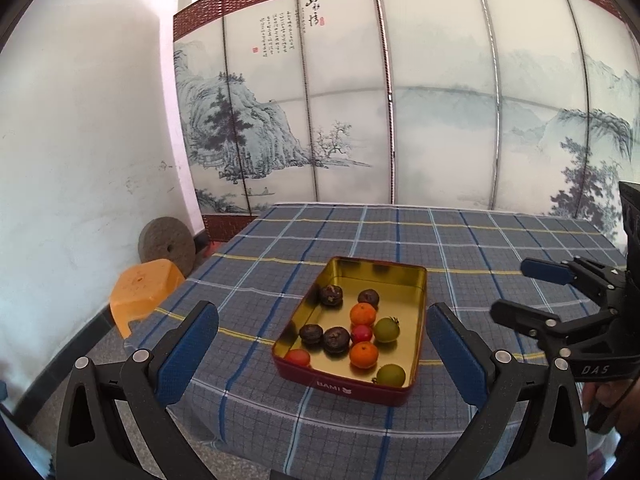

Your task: Organize fruits

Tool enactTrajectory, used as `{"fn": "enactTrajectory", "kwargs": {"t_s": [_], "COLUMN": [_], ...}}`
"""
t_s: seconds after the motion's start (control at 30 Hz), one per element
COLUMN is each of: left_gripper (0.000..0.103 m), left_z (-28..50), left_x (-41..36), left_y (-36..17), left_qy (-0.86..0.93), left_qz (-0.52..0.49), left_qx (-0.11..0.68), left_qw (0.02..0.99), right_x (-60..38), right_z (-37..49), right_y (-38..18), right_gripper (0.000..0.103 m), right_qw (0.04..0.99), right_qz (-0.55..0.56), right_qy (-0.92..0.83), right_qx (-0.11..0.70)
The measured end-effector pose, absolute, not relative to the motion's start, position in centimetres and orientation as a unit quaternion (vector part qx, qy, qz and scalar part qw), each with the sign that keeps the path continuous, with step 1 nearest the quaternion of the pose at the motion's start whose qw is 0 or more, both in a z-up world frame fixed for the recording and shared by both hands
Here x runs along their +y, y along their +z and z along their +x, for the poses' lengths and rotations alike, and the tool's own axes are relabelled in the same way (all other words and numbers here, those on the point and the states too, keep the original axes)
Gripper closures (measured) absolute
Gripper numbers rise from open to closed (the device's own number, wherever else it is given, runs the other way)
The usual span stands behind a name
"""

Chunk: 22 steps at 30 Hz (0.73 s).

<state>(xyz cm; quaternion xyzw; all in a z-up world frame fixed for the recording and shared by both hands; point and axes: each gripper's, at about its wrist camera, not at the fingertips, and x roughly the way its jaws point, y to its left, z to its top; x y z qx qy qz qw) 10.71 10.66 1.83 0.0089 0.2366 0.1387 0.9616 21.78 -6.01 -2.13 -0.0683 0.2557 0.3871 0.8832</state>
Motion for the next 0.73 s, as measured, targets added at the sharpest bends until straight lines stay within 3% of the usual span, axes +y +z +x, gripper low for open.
{"fn": "enactTrajectory", "kwargs": {"t_s": [0.37, 0.63, 0.73], "left_gripper": [0.000, 0.000, 0.000], "left_z": [12.5, 15.2, 16.0], "left_x": [7.2, 5.9, 5.1], "left_y": [1.3, 1.2, 1.2], "left_qy": [0.137, 0.128, 0.139], "left_qz": [0.040, 0.017, 0.025], "left_qx": [0.267, 0.299, 0.307], "left_qw": [0.953, 0.946, 0.941], "right_x": [-17.0, -26.2, -28.8], "right_z": [25.5, 32.6, 35.0], "right_y": [-5.9, -11.5, -13.1], "right_gripper": [0.020, 0.020, 0.009], "right_qw": [0.909, 0.901, 0.893], "right_qz": [-0.045, -0.051, -0.059], "right_qy": [0.282, 0.161, 0.129], "right_qx": [0.303, 0.399, 0.428]}}
